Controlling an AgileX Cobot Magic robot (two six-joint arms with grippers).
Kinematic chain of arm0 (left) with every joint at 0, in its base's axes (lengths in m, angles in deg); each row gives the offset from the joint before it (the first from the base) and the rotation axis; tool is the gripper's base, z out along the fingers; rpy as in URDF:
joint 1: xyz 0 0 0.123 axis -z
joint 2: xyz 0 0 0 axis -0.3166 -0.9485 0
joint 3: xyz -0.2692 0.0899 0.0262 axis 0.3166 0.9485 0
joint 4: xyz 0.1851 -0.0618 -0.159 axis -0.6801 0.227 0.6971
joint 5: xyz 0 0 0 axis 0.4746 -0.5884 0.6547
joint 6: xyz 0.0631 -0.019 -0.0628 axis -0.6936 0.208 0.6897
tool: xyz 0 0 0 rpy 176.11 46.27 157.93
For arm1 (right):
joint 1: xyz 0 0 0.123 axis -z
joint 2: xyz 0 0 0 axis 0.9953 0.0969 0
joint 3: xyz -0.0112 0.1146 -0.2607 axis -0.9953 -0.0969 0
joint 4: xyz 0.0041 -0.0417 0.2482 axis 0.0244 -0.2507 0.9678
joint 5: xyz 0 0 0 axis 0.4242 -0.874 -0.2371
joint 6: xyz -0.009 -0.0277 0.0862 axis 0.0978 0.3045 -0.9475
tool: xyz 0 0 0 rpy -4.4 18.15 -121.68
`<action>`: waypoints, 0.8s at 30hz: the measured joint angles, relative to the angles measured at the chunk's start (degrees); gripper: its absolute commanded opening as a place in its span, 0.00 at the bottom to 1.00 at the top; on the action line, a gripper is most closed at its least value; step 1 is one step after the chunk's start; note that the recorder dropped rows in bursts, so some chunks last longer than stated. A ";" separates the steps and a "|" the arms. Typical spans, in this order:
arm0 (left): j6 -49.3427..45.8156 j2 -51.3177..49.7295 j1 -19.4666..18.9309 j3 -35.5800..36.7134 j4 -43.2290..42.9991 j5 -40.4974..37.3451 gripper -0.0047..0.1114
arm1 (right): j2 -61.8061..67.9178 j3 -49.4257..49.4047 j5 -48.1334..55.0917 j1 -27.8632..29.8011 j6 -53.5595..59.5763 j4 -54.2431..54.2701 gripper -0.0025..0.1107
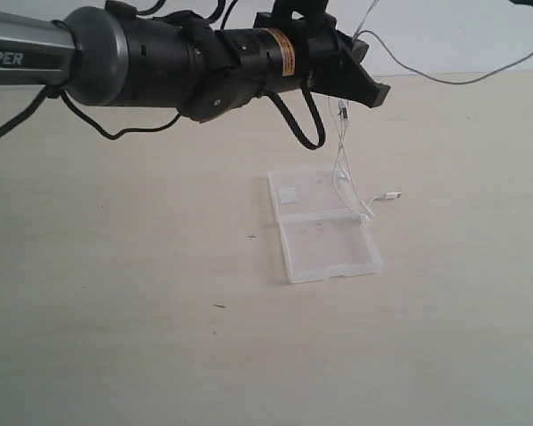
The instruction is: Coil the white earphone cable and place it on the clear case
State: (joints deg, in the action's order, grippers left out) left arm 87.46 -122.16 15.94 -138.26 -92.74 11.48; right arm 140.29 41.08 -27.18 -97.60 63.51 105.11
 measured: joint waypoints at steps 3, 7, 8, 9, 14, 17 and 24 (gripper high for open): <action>0.00 1.83 0.11 0.00 -1.36 -1.76 0.04 | 0.64 -0.93 -0.49 0.00 0.00 0.19 0.02; 0.00 4.23 0.36 0.00 -2.67 -4.26 0.04 | 0.66 -1.22 -0.20 0.00 0.00 1.05 0.02; 0.00 4.65 0.36 0.00 -2.67 -4.74 0.04 | 0.66 -1.22 0.43 0.00 0.00 1.31 0.02; 0.00 5.11 0.36 0.00 -2.79 -5.16 0.04 | 0.66 -1.22 1.28 0.00 0.00 1.45 0.02; 0.00 6.39 0.12 0.00 -2.89 -6.48 0.04 | 0.66 -1.22 5.21 0.00 0.00 1.44 0.02; 0.00 6.53 0.02 0.00 -2.89 -6.84 0.04 | 0.66 -1.22 7.69 0.00 0.12 1.44 0.09; 0.00 7.67 -0.12 0.00 -2.89 -6.82 0.04 | 0.66 -1.22 11.32 0.00 0.12 1.44 0.36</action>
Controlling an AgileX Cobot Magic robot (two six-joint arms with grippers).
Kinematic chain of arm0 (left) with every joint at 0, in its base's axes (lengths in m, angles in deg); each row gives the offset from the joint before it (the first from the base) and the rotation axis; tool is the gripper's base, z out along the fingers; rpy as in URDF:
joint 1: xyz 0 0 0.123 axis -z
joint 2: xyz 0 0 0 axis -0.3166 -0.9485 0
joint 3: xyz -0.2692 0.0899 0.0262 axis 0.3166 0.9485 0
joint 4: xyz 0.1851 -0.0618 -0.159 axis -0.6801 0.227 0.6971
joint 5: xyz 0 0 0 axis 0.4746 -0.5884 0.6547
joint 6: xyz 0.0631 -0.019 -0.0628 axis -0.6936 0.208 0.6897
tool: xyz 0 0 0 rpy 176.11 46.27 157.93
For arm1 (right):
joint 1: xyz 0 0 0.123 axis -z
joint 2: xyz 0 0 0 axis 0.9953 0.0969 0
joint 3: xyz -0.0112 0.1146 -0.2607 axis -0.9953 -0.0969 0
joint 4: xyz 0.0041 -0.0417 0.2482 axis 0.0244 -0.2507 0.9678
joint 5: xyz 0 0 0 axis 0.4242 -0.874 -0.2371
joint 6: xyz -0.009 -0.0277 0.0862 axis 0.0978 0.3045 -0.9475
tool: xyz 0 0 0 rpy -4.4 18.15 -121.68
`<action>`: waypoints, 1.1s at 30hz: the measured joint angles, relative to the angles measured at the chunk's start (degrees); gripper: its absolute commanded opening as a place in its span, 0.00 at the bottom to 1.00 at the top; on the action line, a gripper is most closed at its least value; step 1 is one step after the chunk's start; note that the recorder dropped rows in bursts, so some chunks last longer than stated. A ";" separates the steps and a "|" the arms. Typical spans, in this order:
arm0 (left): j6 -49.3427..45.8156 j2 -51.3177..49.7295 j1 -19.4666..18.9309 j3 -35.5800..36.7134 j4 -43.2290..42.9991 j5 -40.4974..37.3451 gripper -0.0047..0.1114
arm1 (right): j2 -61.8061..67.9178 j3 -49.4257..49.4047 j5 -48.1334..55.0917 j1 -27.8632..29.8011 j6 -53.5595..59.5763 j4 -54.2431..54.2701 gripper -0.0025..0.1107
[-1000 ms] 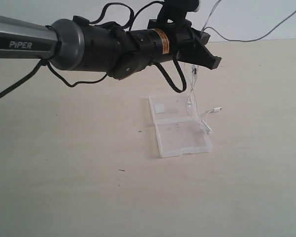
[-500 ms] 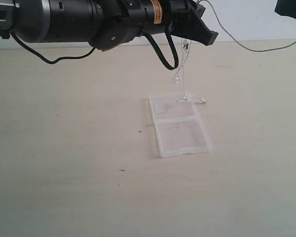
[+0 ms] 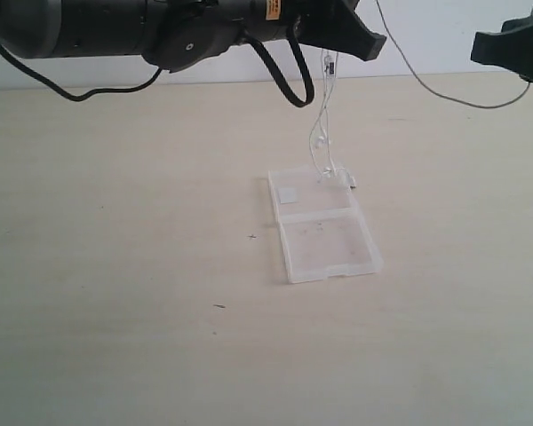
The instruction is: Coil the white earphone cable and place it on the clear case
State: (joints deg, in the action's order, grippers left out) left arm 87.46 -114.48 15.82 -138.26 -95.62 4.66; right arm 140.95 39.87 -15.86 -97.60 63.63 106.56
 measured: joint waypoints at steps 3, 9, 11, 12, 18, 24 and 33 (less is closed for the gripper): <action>0.00 0.36 -0.04 0.00 0.00 0.00 0.04 | -1.13 0.00 0.24 0.00 0.00 0.00 0.44; 0.00 0.36 -0.04 0.00 0.00 0.00 0.04 | -4.71 0.00 0.62 0.00 0.00 0.00 0.56; 0.00 0.36 -0.13 0.00 0.00 0.00 0.04 | -5.41 0.00 1.48 0.00 0.00 -0.54 0.59; 0.00 0.36 -0.13 0.00 0.00 0.00 0.04 | -5.51 0.00 1.73 0.00 0.00 -1.05 0.60; 0.00 0.36 -0.39 0.00 0.00 0.00 0.04 | -6.62 0.24 2.98 -0.73 0.00 -3.01 0.66; -0.35 0.36 -0.39 0.00 0.00 0.00 0.04 | -8.47 2.02 8.96 -0.73 0.00 -3.01 0.66; -0.68 0.36 -0.39 0.00 0.00 0.00 0.04 | -8.47 10.45 25.48 -0.73 0.00 -3.73 0.66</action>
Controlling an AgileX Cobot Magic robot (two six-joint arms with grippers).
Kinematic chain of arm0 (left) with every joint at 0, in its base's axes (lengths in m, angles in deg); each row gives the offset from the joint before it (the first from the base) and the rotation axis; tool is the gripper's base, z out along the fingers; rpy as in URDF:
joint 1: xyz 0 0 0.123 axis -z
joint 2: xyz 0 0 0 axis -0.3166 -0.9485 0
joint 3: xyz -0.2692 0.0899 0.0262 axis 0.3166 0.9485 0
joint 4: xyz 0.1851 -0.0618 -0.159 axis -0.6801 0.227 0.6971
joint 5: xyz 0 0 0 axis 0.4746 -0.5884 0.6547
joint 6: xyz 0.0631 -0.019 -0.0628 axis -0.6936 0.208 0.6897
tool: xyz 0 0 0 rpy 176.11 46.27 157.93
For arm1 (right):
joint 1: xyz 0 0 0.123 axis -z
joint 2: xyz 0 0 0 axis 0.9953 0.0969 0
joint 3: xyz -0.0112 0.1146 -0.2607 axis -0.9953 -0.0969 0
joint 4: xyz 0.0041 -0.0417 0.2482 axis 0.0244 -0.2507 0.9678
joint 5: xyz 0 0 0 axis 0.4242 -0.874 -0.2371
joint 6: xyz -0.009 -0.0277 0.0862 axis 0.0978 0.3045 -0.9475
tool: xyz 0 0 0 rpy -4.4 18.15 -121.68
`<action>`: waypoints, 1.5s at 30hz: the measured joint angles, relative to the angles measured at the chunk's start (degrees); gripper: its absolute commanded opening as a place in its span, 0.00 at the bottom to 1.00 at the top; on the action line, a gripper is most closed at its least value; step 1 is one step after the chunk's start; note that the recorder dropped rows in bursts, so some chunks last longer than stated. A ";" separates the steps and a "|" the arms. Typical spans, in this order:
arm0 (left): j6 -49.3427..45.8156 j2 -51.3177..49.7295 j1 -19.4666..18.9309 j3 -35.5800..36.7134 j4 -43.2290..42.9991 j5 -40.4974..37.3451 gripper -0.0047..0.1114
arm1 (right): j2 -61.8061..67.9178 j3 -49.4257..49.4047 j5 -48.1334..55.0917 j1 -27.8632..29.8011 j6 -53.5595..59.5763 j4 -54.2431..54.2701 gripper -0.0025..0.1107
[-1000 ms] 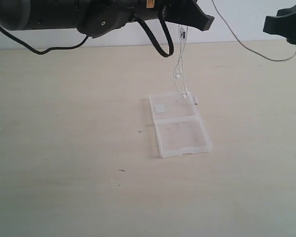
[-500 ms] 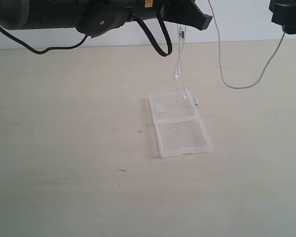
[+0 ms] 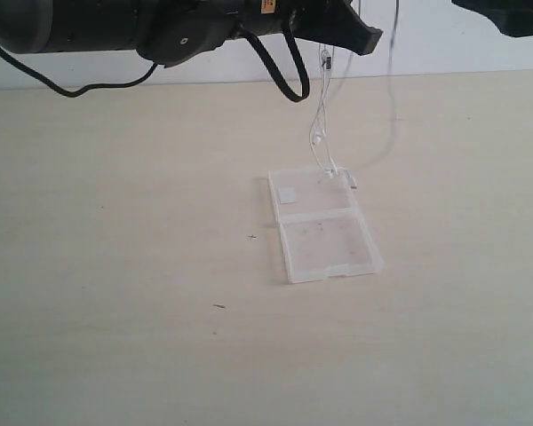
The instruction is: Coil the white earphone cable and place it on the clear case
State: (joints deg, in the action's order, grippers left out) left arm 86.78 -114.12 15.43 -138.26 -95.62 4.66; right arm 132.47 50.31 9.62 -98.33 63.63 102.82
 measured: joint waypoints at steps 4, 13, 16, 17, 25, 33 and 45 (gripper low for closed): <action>-0.84 0.00 0.00 0.00 0.00 0.00 0.04 | 0.00 1.47 2.80 0.00 0.00 -1.72 0.66; -1.49 0.00 0.00 0.00 0.00 -0.03 0.04 | 2.85 1.71 3.18 0.00 5.61 1.43 0.65; -1.49 0.00 0.00 0.00 0.00 -0.03 0.04 | 4.71 -0.98 0.33 0.00 14.32 11.45 0.64; -1.49 0.00 0.00 0.00 0.00 -0.03 0.04 | 5.29 -2.70 -0.94 0.00 19.63 16.04 0.64; -1.49 1.15 0.00 0.00 0.00 -0.03 0.04 | 6.56 -10.13 0.40 0.00 64.50 59.34 0.62; -1.49 3.61 0.00 0.00 0.00 -0.15 0.04 | 6.56 -8.54 1.20 -0.03 73.22 66.64 0.69; 0.06 5.15 0.00 0.00 0.00 -2.60 0.04 | 17.66 -5.90 6.83 -0.03 81.71 67.27 0.75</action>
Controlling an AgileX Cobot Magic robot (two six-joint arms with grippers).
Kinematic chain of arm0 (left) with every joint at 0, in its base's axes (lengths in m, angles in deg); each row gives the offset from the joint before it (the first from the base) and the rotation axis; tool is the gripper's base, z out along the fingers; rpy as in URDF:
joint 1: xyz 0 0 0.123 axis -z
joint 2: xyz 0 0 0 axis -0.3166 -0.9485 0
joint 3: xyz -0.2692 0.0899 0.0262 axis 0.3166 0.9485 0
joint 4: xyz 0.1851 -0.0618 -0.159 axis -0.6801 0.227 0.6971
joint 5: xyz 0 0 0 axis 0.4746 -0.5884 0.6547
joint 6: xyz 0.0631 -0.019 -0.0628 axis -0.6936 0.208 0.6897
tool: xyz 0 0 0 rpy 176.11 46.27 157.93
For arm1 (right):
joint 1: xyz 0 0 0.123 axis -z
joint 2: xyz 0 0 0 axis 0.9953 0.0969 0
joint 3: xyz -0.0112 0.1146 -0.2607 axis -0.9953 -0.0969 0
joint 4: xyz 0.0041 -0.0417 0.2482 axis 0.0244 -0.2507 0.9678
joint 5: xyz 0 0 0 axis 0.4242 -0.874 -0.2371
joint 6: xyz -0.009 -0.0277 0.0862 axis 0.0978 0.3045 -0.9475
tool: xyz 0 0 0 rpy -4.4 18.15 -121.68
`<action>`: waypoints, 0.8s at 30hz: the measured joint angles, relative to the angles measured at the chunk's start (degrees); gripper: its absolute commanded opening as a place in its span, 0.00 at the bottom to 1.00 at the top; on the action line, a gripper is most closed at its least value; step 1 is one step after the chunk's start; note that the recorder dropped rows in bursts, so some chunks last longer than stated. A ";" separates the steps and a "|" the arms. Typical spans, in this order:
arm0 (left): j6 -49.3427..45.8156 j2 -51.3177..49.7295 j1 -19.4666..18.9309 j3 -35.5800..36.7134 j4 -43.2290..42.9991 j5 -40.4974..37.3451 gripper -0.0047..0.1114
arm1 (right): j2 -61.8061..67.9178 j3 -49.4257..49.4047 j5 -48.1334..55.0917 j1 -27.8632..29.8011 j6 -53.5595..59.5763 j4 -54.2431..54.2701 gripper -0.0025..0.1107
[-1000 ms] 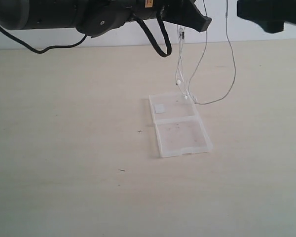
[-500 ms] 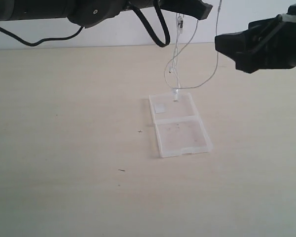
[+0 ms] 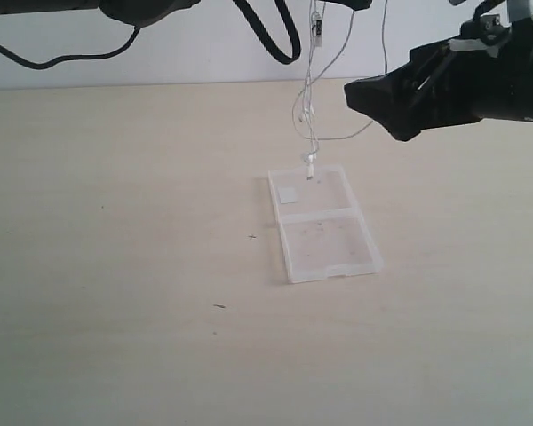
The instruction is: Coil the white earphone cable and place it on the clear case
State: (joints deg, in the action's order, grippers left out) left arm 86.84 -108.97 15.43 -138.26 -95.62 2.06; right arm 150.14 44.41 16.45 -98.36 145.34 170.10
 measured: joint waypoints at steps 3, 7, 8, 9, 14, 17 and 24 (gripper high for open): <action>0.77 0.00 0.00 0.00 0.00 -0.13 0.04 | 3.72 1.84 0.11 0.00 0.10 0.00 0.75; 1.03 0.00 0.00 0.00 0.00 -0.64 0.04 | 4.66 1.84 1.09 0.00 -7.27 -0.10 0.75; 1.03 0.00 0.00 0.00 0.00 -0.64 0.04 | 4.66 1.84 1.20 0.00 -7.91 -0.22 0.74; 1.03 0.00 0.00 0.00 0.00 -0.64 0.04 | 4.66 1.84 1.20 0.00 -7.67 -0.22 0.74; 1.03 0.00 0.00 0.00 0.00 -0.64 0.04 | 4.66 -0.91 6.58 0.00 -0.48 0.10 0.74; 1.03 0.00 0.00 0.00 0.00 -0.64 0.04 | 4.66 -2.94 4.89 0.00 5.37 -0.01 0.74; 1.03 0.00 0.00 0.00 0.00 -0.64 0.04 | 4.66 -2.33 -15.63 0.00 -8.06 -0.15 0.74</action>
State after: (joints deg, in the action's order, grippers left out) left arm 87.87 -108.97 15.43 -138.26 -95.62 1.42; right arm 154.79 42.08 0.82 -98.36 137.28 169.95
